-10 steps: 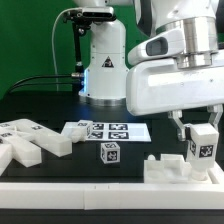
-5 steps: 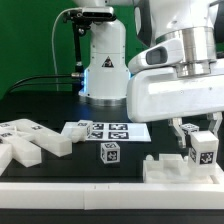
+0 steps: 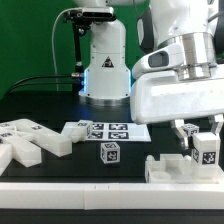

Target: Assemble chair

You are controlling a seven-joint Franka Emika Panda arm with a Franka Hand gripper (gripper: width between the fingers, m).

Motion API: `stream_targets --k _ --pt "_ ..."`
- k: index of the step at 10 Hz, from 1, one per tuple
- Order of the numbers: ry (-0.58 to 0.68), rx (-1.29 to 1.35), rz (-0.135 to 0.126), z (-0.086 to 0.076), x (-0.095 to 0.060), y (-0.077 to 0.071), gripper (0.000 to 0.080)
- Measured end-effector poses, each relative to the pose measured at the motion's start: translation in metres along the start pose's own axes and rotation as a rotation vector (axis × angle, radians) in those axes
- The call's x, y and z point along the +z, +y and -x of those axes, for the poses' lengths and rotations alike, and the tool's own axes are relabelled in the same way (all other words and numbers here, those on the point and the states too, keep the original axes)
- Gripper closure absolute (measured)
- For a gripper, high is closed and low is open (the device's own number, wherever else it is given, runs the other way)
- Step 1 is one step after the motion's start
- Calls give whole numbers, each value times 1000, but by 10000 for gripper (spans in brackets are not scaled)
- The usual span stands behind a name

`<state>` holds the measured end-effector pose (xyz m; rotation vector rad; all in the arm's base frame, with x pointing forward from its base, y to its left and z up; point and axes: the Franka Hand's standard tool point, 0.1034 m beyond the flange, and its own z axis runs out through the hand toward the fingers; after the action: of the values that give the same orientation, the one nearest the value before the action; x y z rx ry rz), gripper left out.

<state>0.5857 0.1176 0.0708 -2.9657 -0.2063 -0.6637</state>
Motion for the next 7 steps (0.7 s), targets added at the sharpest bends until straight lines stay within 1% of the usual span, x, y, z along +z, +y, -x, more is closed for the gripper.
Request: stream_targets --k 1,2,3,4,5,6,7 --pt "-40 3 -7 1 0 -2 293" --pt "-85 6 -17 -8 -5 -5 293" --pt "-157 19 -29 -14 -9 -10 181" --pt "-225 23 -39 -21 -10 -11 156" --pt "-316 47 -46 -20 -10 -12 156" --pt "-357 56 -51 -23 -8 -11 151" --pt "-437 47 -56 -15 -3 -4 150"
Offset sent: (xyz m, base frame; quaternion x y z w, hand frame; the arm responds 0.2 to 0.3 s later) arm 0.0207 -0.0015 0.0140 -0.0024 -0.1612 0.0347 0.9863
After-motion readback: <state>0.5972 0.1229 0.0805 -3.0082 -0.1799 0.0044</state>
